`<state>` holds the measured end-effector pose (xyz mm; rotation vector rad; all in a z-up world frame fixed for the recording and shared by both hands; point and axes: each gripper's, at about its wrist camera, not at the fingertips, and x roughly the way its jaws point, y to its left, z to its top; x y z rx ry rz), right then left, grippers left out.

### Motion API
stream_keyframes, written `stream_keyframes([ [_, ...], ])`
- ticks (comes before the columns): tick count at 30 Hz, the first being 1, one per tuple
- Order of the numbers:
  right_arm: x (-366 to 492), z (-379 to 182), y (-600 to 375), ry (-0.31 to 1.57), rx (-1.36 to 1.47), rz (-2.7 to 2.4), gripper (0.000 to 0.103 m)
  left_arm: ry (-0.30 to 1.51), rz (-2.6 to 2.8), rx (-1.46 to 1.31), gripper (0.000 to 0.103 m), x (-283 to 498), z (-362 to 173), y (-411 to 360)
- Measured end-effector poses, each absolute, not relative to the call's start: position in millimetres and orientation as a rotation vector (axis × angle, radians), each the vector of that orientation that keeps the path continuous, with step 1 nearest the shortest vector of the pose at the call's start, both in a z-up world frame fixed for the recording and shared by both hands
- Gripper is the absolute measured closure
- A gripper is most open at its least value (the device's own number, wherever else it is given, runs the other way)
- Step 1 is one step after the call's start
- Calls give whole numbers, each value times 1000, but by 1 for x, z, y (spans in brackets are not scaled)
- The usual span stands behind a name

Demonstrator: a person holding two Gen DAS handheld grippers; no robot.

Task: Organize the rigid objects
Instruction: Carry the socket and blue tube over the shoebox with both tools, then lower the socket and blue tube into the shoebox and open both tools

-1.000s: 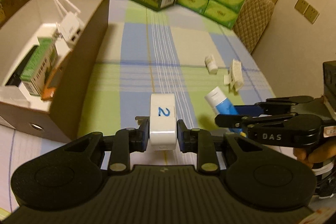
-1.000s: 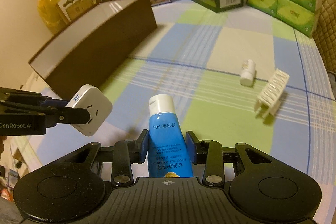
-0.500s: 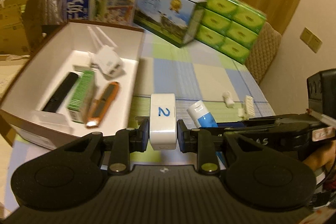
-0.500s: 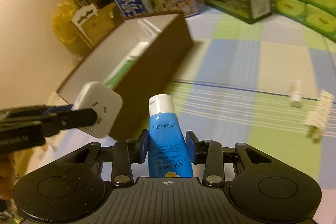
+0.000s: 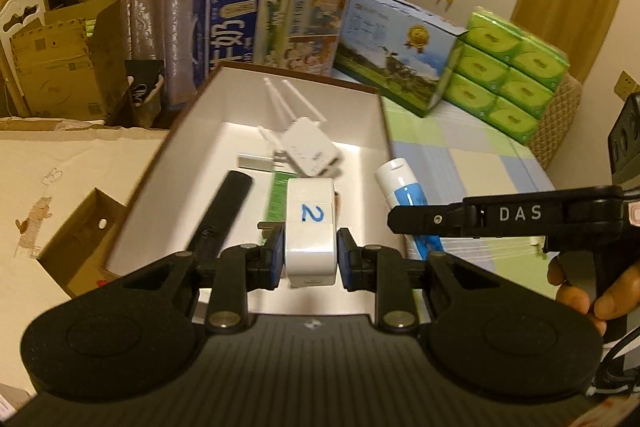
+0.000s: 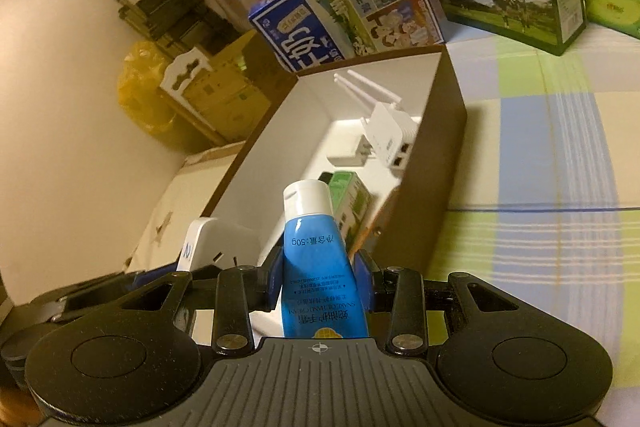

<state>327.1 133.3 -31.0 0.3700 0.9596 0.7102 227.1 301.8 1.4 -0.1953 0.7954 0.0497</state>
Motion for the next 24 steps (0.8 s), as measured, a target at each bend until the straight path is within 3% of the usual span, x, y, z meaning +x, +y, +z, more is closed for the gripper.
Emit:
stream_keyframes([
  [24,367,-58,190,995,411,451,69,882,-21,-173,81,291,-31,371],
])
